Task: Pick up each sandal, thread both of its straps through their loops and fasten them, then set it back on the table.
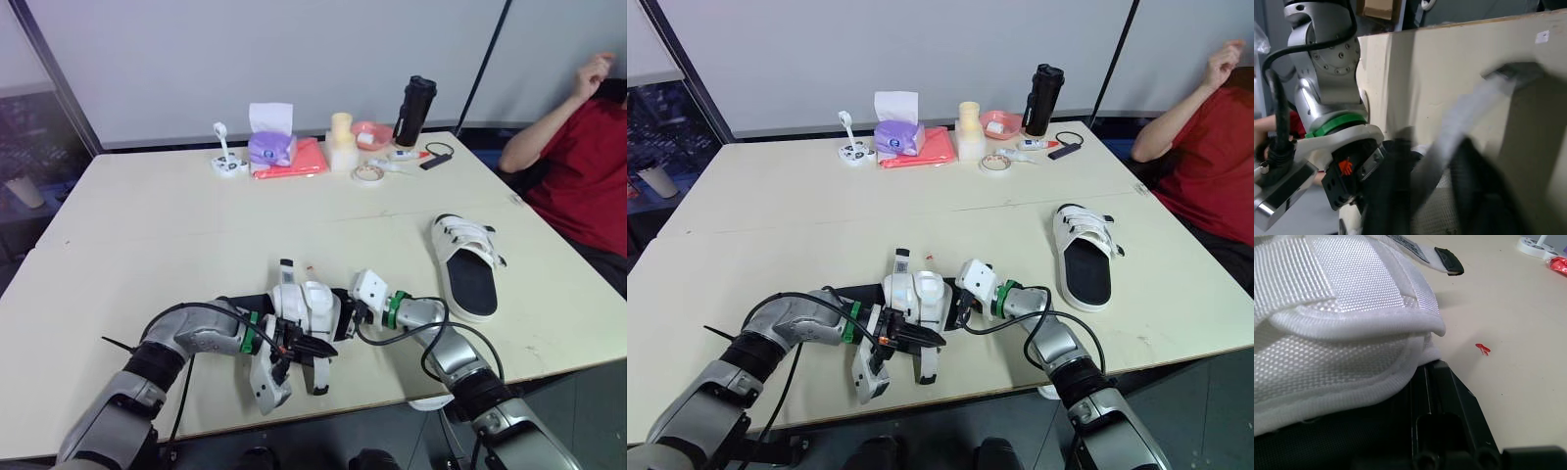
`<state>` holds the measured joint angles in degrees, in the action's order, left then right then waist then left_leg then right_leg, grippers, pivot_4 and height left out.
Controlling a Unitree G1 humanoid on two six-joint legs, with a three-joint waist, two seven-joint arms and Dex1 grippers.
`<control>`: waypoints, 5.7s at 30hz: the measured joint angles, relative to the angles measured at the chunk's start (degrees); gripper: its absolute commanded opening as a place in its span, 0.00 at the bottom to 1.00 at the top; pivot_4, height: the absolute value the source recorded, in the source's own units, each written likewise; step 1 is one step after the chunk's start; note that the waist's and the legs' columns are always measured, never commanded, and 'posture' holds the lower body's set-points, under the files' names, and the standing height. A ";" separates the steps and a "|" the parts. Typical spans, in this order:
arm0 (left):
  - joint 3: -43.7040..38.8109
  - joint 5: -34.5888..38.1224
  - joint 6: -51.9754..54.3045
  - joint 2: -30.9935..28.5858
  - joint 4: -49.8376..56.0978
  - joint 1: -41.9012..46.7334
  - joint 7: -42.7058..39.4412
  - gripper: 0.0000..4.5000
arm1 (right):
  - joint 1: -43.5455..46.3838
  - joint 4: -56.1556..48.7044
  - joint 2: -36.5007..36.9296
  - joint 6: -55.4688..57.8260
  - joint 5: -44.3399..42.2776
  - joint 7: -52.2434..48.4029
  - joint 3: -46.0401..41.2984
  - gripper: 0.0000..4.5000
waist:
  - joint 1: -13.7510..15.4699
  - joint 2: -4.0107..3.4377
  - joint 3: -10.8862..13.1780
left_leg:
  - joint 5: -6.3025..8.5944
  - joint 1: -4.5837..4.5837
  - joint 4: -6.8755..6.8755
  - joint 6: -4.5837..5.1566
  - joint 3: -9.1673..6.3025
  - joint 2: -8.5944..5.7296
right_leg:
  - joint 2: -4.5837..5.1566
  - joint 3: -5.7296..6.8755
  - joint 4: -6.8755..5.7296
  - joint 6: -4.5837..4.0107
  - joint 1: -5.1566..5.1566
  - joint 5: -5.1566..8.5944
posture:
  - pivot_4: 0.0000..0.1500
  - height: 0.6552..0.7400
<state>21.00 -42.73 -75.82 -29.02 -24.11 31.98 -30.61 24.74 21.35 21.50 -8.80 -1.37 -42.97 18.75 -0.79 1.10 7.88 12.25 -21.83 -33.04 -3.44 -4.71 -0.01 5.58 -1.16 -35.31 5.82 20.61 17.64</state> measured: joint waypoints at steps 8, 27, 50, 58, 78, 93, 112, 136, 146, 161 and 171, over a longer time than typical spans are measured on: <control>-2.26 3.09 2.76 -0.55 5.34 -2.45 9.35 0.01 | 0.01 0.30 -0.03 -0.01 0.01 0.37 0.01 0.00 | -0.01 -0.04 0.08 | 0.03 0.35 0.02 -0.02 -0.01 0.02 | 0.06 -0.04 0.02 0.10 -0.19 0.07 | 1.00 1.00; 1.14 48.67 57.75 -2.64 25.26 -12.21 -12.15 0.01 | 1.12 1.50 -0.09 -0.02 0.02 -0.18 0.19 0.00 | -0.02 -0.06 0.14 | 0.12 0.40 0.01 -0.16 -0.06 0.02 | -0.10 0.11 0.01 0.12 -0.18 0.09 | 1.00 1.00; -5.16 64.38 95.57 2.62 30.60 -9.06 -19.22 0.01 | 0.96 1.51 -0.09 -0.12 0.02 0.02 0.23 0.00 | -0.02 0.04 0.13 | 0.15 0.39 0.00 -0.21 -0.12 -0.04 | -0.02 0.09 0.11 0.18 -0.18 0.14 | 1.00 1.00; -7.54 66.47 102.46 3.97 31.94 -9.04 -18.35 0.53 | 0.92 1.50 -0.09 -0.16 0.02 0.17 0.26 0.00 | -0.03 0.06 0.14 | 0.15 0.38 0.00 -0.21 -0.14 -0.03 | -0.01 0.09 0.12 0.18 -0.18 0.13 | 1.00 1.00; -11.19 69.24 109.52 10.02 29.62 -4.10 -15.51 0.23 | 0.94 1.76 -0.15 -0.49 0.02 0.26 0.31 0.00 | -0.08 0.14 0.13 | 0.16 0.37 -0.01 -0.22 -0.16 -0.08 | -0.03 0.09 0.19 0.21 -0.19 0.16 | 1.00 1.00; -14.03 72.83 111.80 9.85 28.65 -1.85 -17.00 0.01 | 0.86 1.77 -0.17 -0.72 0.02 0.90 0.37 0.00 | -0.14 0.18 0.15 | 0.16 0.38 -0.02 -0.23 -0.15 -0.15 | -0.04 0.09 0.20 0.22 -0.19 0.16 | 1.00 1.00; -10.33 61.90 100.90 10.77 4.90 7.42 -21.02 0.01 | 0.76 2.51 -0.24 -1.19 0.15 2.06 0.44 0.00 | -0.01 0.44 -0.12 | 0.16 0.40 -0.03 -0.23 -0.16 -0.18 | -0.02 0.11 0.22 0.24 -0.22 0.17 | 1.00 1.00; -22.05 67.70 106.86 11.93 5.16 9.55 -22.64 0.99 | -2.70 -0.93 -0.81 -0.54 -2.61 2.25 -2.93 0.00 | 0.08 0.42 0.58 | 0.16 0.17 -0.03 -0.22 -0.32 -0.17 | 0.02 0.11 0.22 0.28 -0.14 0.17 | 1.00 1.00; -30.49 84.87 131.99 -4.15 30.85 -11.03 -23.19 0.99 | -12.76 -22.75 7.34 21.13 -10.52 2.26 -11.69 0.00 | 1.39 -0.04 2.16 | -0.19 -2.38 -0.21 -0.49 -0.28 -0.66 | 0.01 0.22 0.10 1.11 1.95 -0.33 | 1.00 1.00; -30.27 93.14 137.22 -9.75 39.62 -18.88 -25.26 0.99 | -14.86 -44.46 18.36 41.20 -25.48 -3.95 -23.78 0.00 | 1.41 -0.26 3.65 | -0.20 -2.62 -0.23 -0.47 -0.18 -0.65 | -0.03 0.28 0.04 1.09 2.18 -0.36 | 1.00 1.00; -21.36 86.73 128.86 -2.86 29.03 -10.86 -25.94 0.99 | -16.03 -55.90 24.72 54.12 -38.33 -3.91 -29.71 0.00 | 1.44 -0.24 3.66 | -0.12 -2.61 -0.90 -0.33 -0.18 -0.64 | -0.08 0.32 -0.27 1.18 1.99 -0.40 | 1.00 1.00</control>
<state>-0.36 44.00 53.03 -31.88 4.91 21.12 -56.55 8.71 -34.56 46.22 45.32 -39.70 -46.88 -10.96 0.65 0.85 11.54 12.13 -24.44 -33.94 -3.77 -4.89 -0.65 5.50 -0.84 -35.58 7.00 22.60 17.24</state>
